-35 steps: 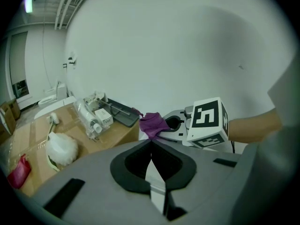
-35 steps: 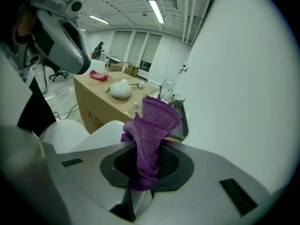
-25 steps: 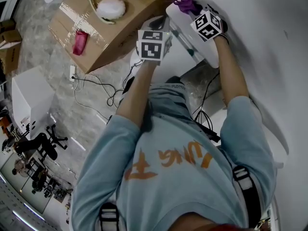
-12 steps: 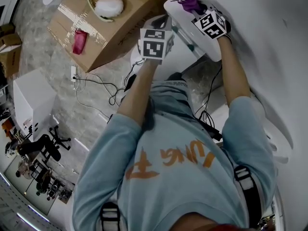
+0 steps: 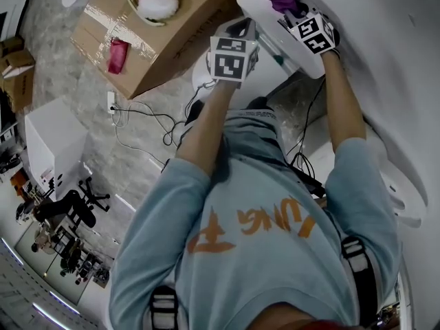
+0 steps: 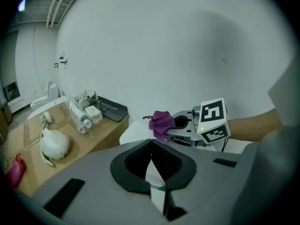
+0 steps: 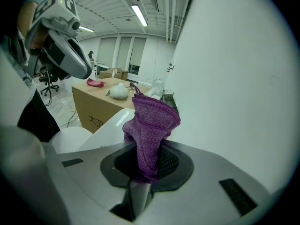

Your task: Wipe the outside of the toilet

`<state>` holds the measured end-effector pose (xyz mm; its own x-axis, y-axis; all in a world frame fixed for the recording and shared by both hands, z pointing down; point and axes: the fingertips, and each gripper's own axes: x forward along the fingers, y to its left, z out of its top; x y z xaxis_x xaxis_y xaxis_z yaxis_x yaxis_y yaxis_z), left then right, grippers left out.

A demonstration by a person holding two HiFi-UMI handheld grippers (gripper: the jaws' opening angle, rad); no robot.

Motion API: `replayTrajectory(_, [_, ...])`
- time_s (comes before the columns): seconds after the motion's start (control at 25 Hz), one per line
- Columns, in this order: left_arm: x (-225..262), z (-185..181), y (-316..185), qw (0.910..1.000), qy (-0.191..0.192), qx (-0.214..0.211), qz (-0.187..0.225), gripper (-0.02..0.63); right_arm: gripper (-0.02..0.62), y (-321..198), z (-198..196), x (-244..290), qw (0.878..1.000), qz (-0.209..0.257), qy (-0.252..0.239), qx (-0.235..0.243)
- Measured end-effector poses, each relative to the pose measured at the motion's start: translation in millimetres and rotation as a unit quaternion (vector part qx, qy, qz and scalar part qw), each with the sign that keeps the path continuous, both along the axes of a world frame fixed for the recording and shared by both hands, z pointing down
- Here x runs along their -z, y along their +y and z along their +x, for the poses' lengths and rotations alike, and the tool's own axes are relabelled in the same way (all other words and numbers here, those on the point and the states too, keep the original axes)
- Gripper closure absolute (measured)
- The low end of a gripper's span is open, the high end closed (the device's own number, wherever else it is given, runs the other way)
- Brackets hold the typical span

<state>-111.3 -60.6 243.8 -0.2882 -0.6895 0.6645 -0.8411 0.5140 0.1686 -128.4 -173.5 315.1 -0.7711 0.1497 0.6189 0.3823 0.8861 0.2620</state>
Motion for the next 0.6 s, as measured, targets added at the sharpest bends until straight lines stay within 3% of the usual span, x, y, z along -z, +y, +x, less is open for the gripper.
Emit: replayTrajectory(0.6, [-7.5, 33.5, -14.9, 0.9986, 0.013, -0.050, -0.009, 0.580, 0.528, -14.1, 36.7, 6.0, 0.998, -0.029, -0.018, -0.059])
